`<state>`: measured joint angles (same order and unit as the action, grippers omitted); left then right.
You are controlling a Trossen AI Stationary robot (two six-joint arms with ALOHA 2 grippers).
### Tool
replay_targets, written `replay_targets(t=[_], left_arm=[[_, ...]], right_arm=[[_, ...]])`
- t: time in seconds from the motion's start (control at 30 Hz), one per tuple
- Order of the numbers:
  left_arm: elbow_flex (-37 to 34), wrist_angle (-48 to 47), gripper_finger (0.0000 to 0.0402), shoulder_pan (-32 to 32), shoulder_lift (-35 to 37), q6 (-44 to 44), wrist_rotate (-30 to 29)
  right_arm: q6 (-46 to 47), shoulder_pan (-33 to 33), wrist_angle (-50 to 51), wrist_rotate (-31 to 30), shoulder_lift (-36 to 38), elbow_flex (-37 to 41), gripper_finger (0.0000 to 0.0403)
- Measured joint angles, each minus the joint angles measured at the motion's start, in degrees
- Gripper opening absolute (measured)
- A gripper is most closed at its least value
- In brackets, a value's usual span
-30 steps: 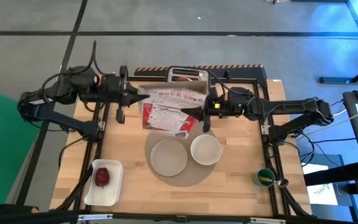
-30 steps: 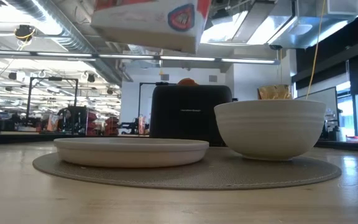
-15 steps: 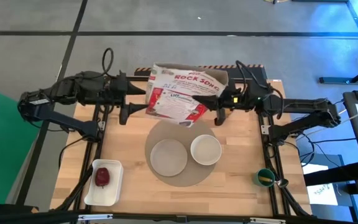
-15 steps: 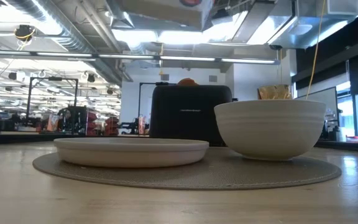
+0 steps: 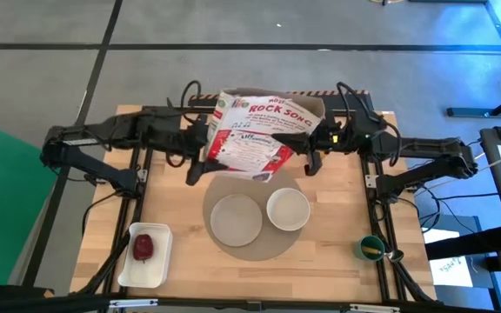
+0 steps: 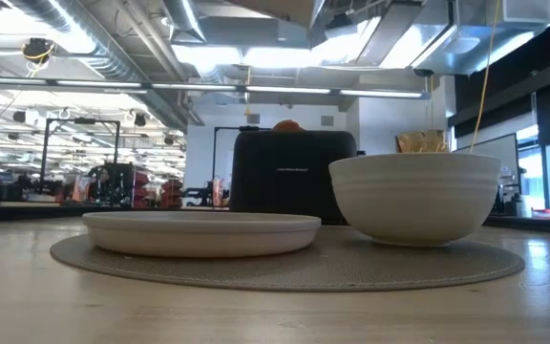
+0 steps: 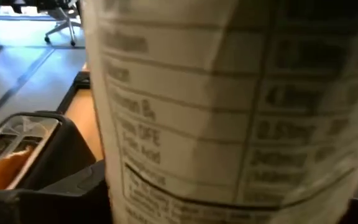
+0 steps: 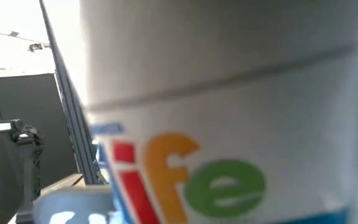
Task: Arrange a breakfast setting
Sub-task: Pour the cereal from the cereal box into the white bowl
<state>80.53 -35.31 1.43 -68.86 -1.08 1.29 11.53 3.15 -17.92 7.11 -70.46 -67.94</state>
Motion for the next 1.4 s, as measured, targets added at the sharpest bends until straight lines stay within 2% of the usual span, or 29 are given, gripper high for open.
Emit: replay_targets(t=[0.13, 0.2, 0.27, 0.37, 0.5, 0.57, 0.7, 0.77, 0.83, 0.9, 1.0, 1.27, 1.4], left_arm=[[0.0, 0.1, 0.0251, -0.04, -0.11, 2.33, 0.15], [0.0, -0.03, 0.0217, -0.04, 0.19, 3.58, 0.16], [0.0, -0.18, 0.0195, 0.01, 0.35, 5.25, -0.19], [0.0, -1.34, 0.0195, -0.01, 0.77, 8.24, -2.19], [-0.02, -8.2, 0.0197, -0.04, 2.16, 11.45, -5.48], [0.0, -11.2, 0.0207, -0.06, 2.67, 12.24, -7.66], [-0.07, -20.99, 0.0215, -0.02, 4.09, 15.79, -11.13], [-0.09, -24.3, 0.0212, -0.48, 3.84, 16.04, -10.85], [-0.07, -28.55, 0.0208, -0.91, 2.49, 15.88, -10.59], [-0.16, -31.21, 0.0207, -1.46, 1.25, 15.66, -12.21], [-0.08, -29.51, 0.0207, -1.93, -1.21, 15.26, -14.03], [-0.04, -30.86, 0.0207, -5.2, -9.93, 18.26, -12.41], [-0.04, -31.3, 0.0207, -6.67, -13.78, 20.85, -14.75]], right_arm=[[0.09, -0.13, 0.18, 0.31, 0.06, 0.0, 0.0012], [0.09, -0.17, 0.0, 0.63, 0.11, 0.0, 0.0025], [0.11, -0.17, -0.29, 0.65, 0.11, 0.0, 0.0054], [0.08, -0.17, -0.34, -0.08, 0.18, 0.0, 0.0106], [-0.61, -0.08, 2.68, -2.1, 3.81, 0.0, 0.0184], [-0.85, -0.14, 6.06, -7.48, 6.99, -0.02, 0.0223], [2.4, -1.15, 17.55, -26.89, 15.06, -0.32, 0.0269], [3.2, -1.26, 23.71, -33.29, 18.2, -0.31, 0.0276], [3.5, -1.19, 27.9, -35.55, 20.05, -0.31, 0.0278], [4.63, -1.24, 32.62, -35.06, 21.11, -0.17, 0.0279], [5.19, -1.3, 38.15, -33.89, 21.67, -0.09, 0.0279], [6.64, -1.28, 49.6, -31.63, 21.44, -0.08, 0.028], [6.87, -1.26, 52.88, -31.05, 21.57, -0.07, 0.028]])
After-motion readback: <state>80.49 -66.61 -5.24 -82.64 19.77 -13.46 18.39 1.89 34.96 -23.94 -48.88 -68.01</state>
